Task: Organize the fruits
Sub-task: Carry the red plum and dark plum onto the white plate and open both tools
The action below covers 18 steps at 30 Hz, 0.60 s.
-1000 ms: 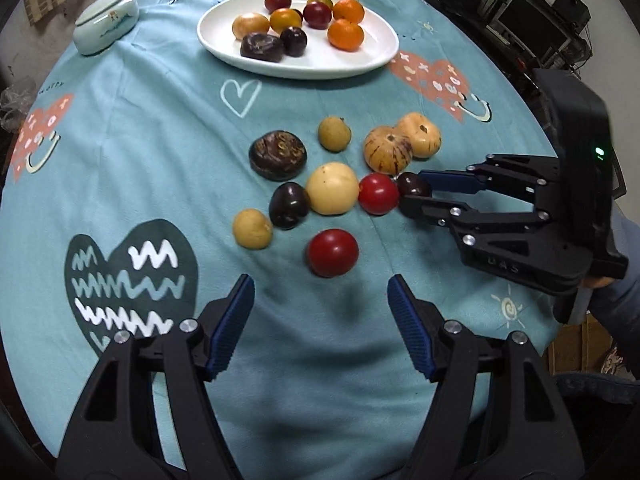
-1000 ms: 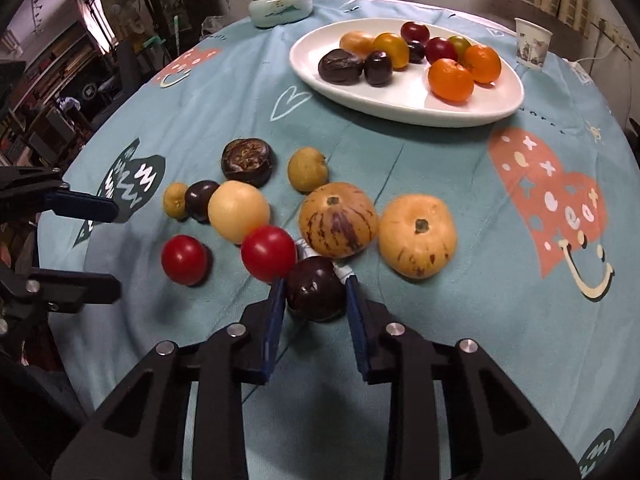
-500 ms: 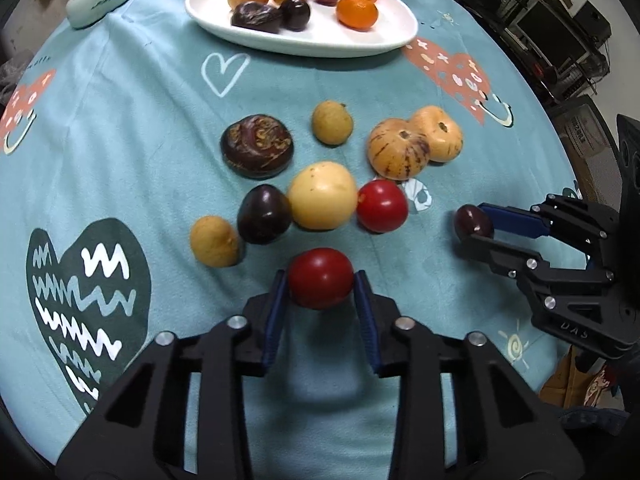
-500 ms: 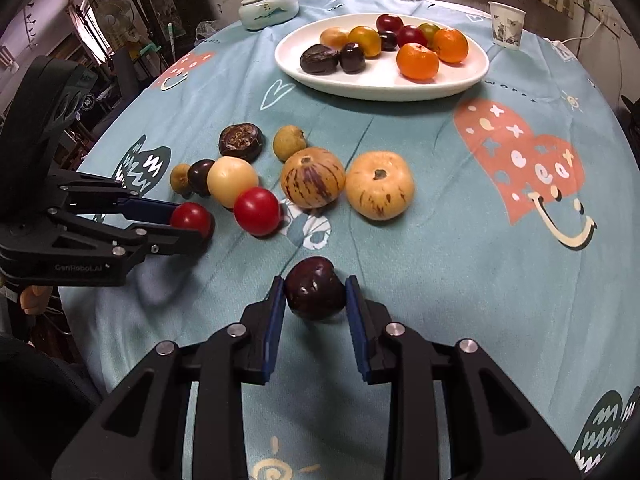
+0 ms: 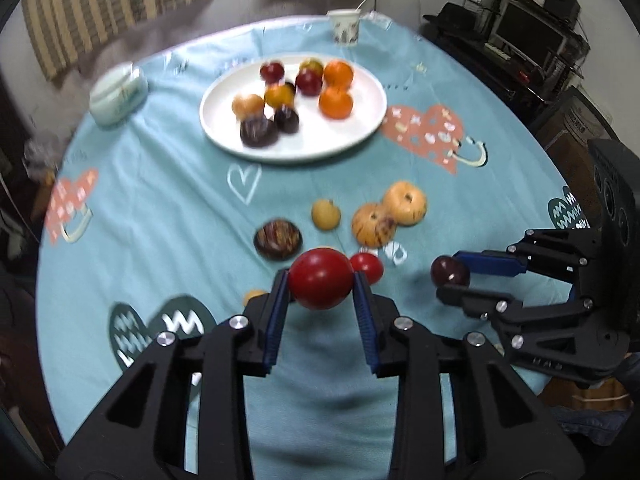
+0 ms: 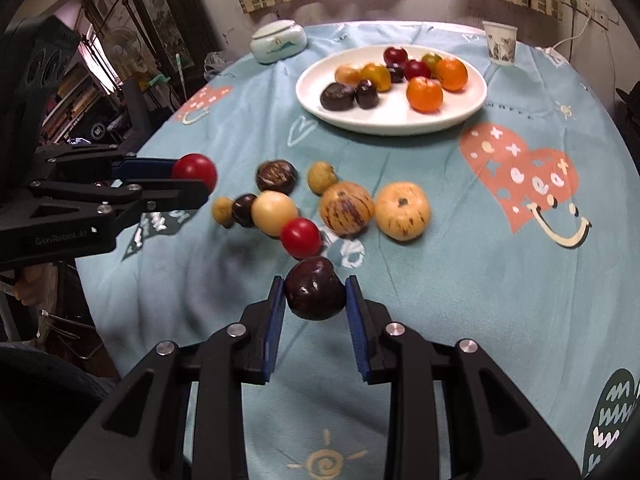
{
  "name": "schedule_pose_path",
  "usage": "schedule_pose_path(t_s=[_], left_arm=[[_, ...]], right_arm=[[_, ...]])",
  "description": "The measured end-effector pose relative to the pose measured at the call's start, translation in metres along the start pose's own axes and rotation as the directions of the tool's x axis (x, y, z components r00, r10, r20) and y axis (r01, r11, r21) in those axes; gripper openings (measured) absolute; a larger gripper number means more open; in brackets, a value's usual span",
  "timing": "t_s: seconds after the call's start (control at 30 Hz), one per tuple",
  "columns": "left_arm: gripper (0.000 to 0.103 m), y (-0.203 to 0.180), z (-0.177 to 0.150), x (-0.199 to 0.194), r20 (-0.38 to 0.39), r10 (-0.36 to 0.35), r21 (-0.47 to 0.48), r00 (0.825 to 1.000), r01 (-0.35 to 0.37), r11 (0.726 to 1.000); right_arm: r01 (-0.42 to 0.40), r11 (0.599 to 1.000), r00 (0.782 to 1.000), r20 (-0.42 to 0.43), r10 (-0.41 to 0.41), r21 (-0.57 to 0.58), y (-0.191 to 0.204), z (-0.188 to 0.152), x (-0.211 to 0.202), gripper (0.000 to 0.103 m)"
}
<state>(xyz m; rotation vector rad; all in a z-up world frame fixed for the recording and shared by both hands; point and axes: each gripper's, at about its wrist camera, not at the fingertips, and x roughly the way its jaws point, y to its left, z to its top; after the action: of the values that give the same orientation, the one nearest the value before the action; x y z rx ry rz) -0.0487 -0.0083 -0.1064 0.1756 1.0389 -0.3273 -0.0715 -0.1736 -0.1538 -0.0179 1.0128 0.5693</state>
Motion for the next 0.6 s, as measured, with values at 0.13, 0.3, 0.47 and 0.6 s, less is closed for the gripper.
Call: schedule_pose_path(t_s=[0.13,0.3,0.47,0.6], left_arm=[[0.033,-0.003,0.003,-0.009,0.023,0.004,0.024,1.000,-0.005,1.000],[0.033,0.000,0.004,-0.013,0.031,0.002,0.029,1.000,-0.003,1.000],[0.033,0.005,0.005,-0.012,0.026,-0.003,0.029,1.000,0.002,1.000],[0.033,0.008,0.007,-0.006,0.014,-0.016,0.030,1.000,0.015,0.999]], right_arm=[[-0.010,1.000,0.999,0.037,0.011,-0.017,0.015,0.008,-0.011,0.031],[-0.027,0.999,0.996,0.079,0.029,-0.023,0.028,0.017,-0.022,0.031],[-0.021,1.000,0.996,0.083,0.023,-0.021,0.034,0.022,-0.021,0.031],[-0.017,1.000,0.998,0.067,0.017,-0.005,0.034,0.019,-0.016,0.031]])
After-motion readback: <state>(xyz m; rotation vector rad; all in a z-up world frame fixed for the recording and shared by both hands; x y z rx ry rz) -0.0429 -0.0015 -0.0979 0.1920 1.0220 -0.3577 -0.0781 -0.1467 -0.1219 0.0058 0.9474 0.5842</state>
